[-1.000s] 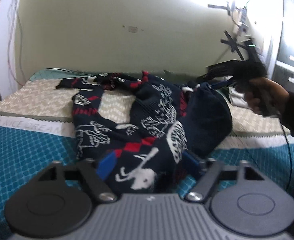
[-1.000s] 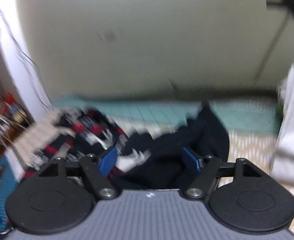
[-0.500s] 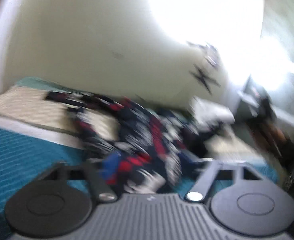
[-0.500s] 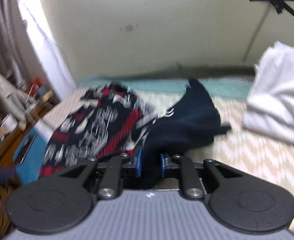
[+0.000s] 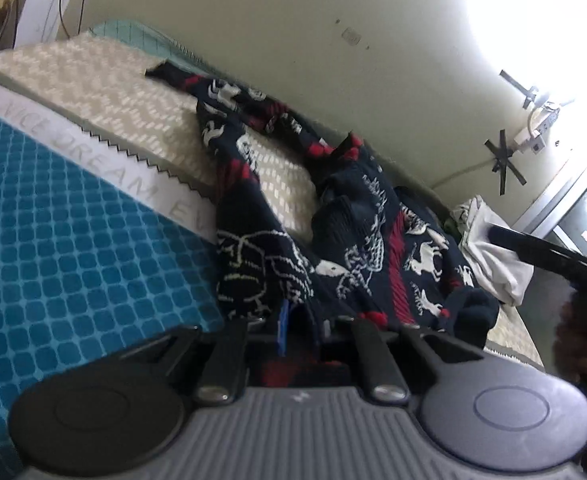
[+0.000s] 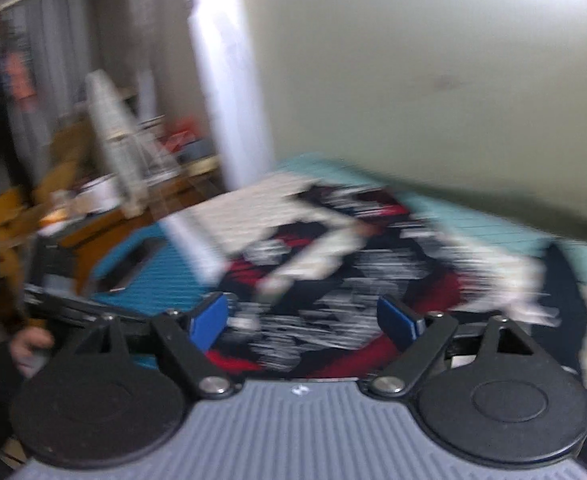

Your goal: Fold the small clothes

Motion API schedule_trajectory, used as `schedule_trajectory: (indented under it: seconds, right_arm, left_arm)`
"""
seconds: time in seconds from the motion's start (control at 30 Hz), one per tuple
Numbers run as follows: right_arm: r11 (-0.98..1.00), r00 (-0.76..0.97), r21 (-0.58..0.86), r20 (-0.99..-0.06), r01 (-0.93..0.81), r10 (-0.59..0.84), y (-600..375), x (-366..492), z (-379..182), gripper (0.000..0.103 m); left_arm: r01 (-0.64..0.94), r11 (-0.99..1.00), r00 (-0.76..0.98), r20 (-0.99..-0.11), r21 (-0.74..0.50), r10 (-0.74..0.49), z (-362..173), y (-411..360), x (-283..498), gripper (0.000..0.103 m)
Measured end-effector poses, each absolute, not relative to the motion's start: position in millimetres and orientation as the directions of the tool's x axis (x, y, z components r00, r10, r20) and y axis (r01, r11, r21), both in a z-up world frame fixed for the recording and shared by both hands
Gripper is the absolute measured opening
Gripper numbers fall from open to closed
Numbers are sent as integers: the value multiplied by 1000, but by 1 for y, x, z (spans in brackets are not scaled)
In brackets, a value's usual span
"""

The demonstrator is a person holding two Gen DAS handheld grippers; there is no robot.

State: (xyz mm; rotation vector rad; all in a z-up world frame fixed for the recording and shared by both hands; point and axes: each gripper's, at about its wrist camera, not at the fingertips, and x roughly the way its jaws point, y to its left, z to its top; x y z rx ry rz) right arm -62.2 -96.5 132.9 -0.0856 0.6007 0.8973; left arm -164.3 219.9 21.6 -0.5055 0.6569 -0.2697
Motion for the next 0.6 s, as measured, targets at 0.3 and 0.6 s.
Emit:
schedule_trajectory:
  seconds: [0.3, 0.6]
  right_arm:
    - [587, 161, 514, -651, -625, 742, 42, 29, 60, 81]
    - [476, 257, 560, -427, -678, 867, -69, -25, 141, 15]
  left_arm:
    - [159, 856, 796, -449, -492, -406, 47, 190, -190, 9]
    - [281, 877, 861, -300, -390, -410, 90, 195, -209, 17]
